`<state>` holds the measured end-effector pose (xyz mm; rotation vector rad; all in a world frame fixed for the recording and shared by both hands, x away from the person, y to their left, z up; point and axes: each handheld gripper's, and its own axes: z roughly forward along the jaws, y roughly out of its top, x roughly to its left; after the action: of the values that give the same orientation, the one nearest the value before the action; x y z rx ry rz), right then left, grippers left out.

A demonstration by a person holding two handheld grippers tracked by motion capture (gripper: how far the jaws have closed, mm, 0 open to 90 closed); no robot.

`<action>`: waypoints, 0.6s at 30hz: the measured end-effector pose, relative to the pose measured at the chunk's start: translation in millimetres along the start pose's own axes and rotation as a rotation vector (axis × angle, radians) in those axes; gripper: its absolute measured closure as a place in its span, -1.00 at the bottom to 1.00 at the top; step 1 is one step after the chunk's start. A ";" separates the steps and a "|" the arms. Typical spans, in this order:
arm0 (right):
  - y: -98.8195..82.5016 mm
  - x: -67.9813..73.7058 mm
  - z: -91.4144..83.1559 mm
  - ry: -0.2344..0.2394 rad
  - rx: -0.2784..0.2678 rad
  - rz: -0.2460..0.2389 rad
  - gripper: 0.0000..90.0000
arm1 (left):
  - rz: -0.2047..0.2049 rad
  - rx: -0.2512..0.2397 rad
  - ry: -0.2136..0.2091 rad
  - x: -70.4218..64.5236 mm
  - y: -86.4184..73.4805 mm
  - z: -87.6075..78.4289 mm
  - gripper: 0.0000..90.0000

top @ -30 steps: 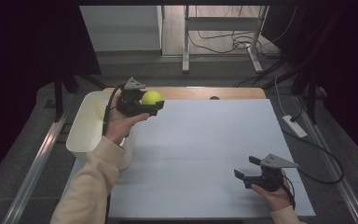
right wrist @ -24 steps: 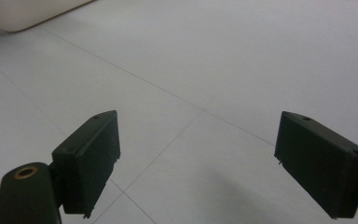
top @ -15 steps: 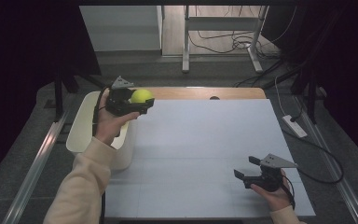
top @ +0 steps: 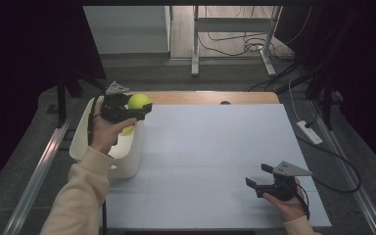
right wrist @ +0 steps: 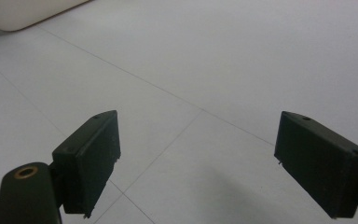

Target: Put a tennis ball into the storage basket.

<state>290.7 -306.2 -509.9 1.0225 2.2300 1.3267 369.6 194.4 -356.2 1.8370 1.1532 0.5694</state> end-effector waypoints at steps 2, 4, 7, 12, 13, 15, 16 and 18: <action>0.1 0.1 -0.2 0.001 -0.001 -0.001 -0.68 | -0.004 0.001 0.007 2.8 -1.4 -1.2 -0.40; 0.1 -0.2 0.0 0.000 0.000 0.002 -0.68 | -0.008 0.002 0.013 5.0 -2.6 -2.4 -0.40; 0.3 0.4 0.4 0.002 0.001 -0.001 -0.68 | -0.011 0.003 0.021 7.5 -4.1 -4.3 -0.40; 0.3 0.1 0.3 0.000 0.002 -0.001 -0.68 | -0.016 0.001 0.036 12.4 -5.4 -8.2 -0.40; 0.3 0.1 0.4 0.000 0.003 -0.001 -0.68 | -0.017 0.001 0.039 13.1 -5.7 -8.7 -0.40; 0.2 -0.1 0.6 0.004 0.002 0.000 -0.68 | -0.020 0.002 0.045 15.4 -6.6 -9.5 -0.40; 0.2 -0.1 0.6 0.004 0.002 0.000 -0.68 | -0.020 0.005 0.049 16.4 -7.2 -9.7 -0.40; 0.2 -0.1 0.6 0.004 0.001 0.000 -0.68 | -0.026 0.008 0.058 19.2 -8.6 -10.6 -0.40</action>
<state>291.2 -305.9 -510.0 1.0213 2.2336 1.3291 366.5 217.6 -359.3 1.8203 1.2177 0.6072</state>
